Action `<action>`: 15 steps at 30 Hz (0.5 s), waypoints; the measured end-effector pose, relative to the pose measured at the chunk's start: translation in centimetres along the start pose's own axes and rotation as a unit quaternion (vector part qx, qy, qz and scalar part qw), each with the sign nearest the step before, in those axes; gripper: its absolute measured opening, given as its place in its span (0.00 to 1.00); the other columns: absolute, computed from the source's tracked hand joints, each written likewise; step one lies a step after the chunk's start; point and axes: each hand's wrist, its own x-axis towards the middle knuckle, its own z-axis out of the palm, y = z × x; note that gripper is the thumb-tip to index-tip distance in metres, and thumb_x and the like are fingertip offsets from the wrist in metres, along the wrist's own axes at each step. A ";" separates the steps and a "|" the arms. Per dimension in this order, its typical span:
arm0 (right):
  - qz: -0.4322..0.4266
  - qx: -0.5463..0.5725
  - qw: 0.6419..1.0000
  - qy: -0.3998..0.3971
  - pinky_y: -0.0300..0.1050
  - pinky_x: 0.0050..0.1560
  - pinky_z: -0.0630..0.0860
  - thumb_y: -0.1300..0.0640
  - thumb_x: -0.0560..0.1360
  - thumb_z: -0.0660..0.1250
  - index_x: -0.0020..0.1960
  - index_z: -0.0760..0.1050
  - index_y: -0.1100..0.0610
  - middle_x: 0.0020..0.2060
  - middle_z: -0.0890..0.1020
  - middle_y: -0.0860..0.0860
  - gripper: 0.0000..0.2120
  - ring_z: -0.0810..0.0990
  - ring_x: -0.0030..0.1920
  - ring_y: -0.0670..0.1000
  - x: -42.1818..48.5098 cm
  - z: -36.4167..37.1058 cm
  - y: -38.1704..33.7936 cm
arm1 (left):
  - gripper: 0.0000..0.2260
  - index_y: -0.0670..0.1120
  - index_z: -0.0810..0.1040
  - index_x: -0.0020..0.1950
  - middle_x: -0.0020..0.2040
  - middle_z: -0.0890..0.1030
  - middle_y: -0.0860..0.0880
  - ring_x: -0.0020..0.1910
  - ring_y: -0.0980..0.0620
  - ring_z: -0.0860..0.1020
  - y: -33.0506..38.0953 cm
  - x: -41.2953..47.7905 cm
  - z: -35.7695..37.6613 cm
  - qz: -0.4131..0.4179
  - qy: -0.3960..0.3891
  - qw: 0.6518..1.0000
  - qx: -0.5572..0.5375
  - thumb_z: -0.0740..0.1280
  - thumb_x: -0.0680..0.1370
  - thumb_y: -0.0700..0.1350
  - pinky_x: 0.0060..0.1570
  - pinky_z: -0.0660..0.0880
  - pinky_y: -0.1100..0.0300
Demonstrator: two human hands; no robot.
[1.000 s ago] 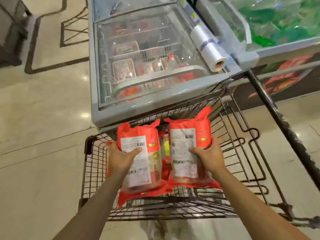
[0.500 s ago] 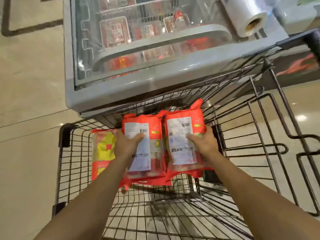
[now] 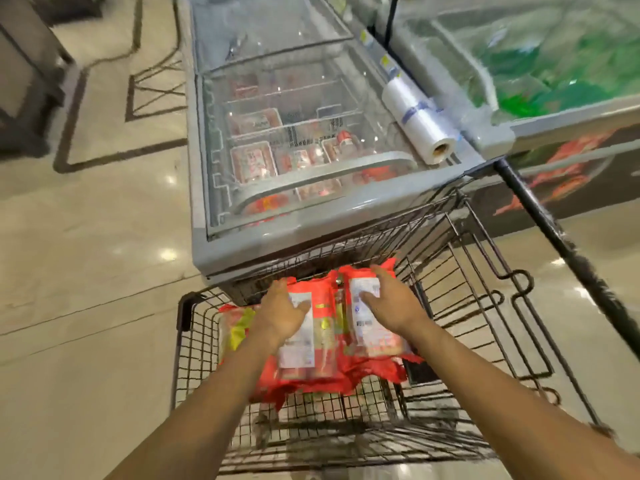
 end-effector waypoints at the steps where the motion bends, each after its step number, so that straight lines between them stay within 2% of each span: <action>1: -0.028 -0.029 0.999 0.018 0.50 0.70 0.68 0.51 0.82 0.66 0.79 0.62 0.59 0.74 0.72 0.58 0.29 0.70 0.73 0.59 -1.8 -1.8 -2.6 | 0.36 0.43 0.59 0.82 0.79 0.67 0.42 0.79 0.40 0.65 2.0 -2.2 -2.9 0.031 0.003 0.999 0.044 0.67 0.80 0.59 0.76 0.64 0.48; 2: -0.047 -0.053 0.997 0.033 0.51 0.69 0.69 0.50 0.81 0.66 0.77 0.65 0.57 0.72 0.75 0.57 0.27 0.72 0.71 0.59 -2.1 -2.1 -3.5 | 0.36 0.42 0.57 0.83 0.81 0.63 0.41 0.79 0.40 0.63 3.1 -3.0 -3.5 0.052 0.015 0.996 0.077 0.65 0.82 0.58 0.76 0.63 0.48; 4: -0.116 -0.108 0.981 0.108 0.52 0.67 0.71 0.48 0.80 0.66 0.74 0.68 0.56 0.67 0.78 0.56 0.25 0.75 0.68 0.60 -6.2 -5.5 -8.6 | 0.34 0.43 0.57 0.83 0.82 0.61 0.41 0.79 0.40 0.62 6.2 -7.5 -9.1 0.131 0.092 0.978 0.135 0.63 0.82 0.59 0.75 0.64 0.45; 7: -0.178 -0.179 0.951 0.181 0.56 0.71 0.66 0.47 0.79 0.65 0.77 0.66 0.56 0.71 0.75 0.55 0.28 0.72 0.71 0.60 -8.9 -8.2 -13.2 | 0.34 0.46 0.57 0.83 0.82 0.61 0.43 0.80 0.43 0.61 9.3 -11.0 -13.8 0.201 0.175 0.943 0.198 0.61 0.82 0.60 0.76 0.62 0.44; 11: -0.235 -0.208 0.909 0.276 0.63 0.74 0.63 0.39 0.79 0.56 0.77 0.67 0.58 0.74 0.72 0.61 0.33 0.70 0.74 0.63 -13.4 -11.5 -18.9 | 0.35 0.45 0.59 0.83 0.82 0.63 0.42 0.79 0.41 0.63 12.0 -17.0 -19.9 0.236 0.297 0.898 0.224 0.64 0.81 0.60 0.78 0.60 0.45; 15: -0.266 -0.233 0.884 0.307 0.62 0.78 0.57 0.38 0.82 0.58 0.80 0.61 0.56 0.79 0.64 0.60 0.33 0.61 0.79 0.61 -17.2 -13.5 -23.4 | 0.35 0.46 0.59 0.83 0.82 0.61 0.42 0.80 0.40 0.61 11.8 -21.5 -24.6 0.213 0.368 0.868 0.257 0.63 0.81 0.61 0.78 0.58 0.43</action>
